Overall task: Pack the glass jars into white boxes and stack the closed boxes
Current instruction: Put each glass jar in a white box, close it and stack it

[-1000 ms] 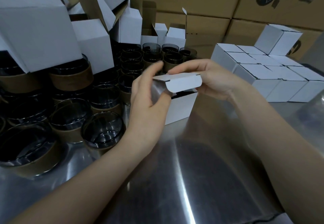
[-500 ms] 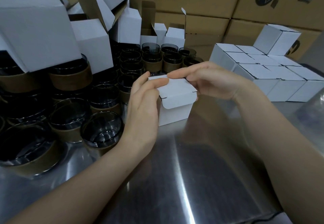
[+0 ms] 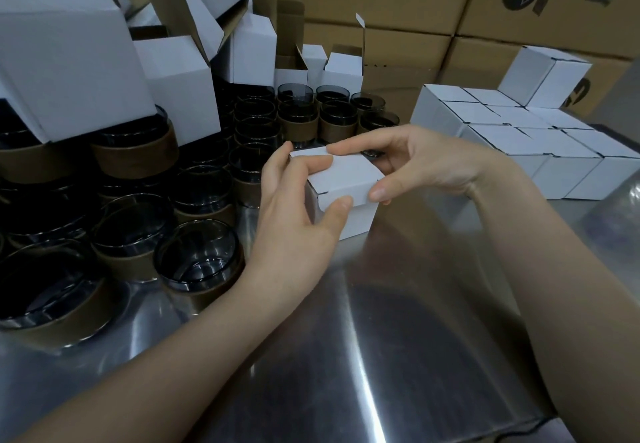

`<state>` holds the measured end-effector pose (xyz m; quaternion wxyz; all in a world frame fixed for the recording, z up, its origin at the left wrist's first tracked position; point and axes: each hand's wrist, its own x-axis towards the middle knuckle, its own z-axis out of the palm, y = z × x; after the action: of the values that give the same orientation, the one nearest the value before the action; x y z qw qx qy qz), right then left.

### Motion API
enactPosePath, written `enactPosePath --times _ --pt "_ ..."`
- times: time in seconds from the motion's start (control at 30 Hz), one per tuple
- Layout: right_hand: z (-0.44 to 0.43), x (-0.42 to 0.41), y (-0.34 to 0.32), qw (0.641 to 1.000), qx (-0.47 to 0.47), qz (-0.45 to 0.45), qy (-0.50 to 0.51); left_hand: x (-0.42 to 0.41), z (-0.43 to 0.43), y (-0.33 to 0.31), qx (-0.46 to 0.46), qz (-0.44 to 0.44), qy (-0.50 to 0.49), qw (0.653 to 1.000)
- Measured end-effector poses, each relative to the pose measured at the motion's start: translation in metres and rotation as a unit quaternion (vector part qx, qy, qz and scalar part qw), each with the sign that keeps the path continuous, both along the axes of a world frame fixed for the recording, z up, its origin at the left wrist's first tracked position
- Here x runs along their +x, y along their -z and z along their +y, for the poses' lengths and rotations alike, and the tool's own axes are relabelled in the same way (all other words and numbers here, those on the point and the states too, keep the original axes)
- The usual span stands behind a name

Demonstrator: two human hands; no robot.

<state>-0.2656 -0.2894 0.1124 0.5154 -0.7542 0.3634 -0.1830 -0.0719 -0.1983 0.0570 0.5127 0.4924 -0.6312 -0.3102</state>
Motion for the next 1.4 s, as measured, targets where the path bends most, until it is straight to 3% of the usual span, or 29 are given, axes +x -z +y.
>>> enactPosePath --times 0.5,1.4 --pt "0.0029 0.0042 -0.0037 0.998 -0.054 -0.002 0.015 0.0015 0.0013 -0.0072 -0.024 0.033 -0.015 0.999" --pt "0.0031 0.0028 -0.0038 0.999 -0.039 0.003 0.016 0.0015 0.0 -0.005 -0.019 0.019 -0.017 0.999"
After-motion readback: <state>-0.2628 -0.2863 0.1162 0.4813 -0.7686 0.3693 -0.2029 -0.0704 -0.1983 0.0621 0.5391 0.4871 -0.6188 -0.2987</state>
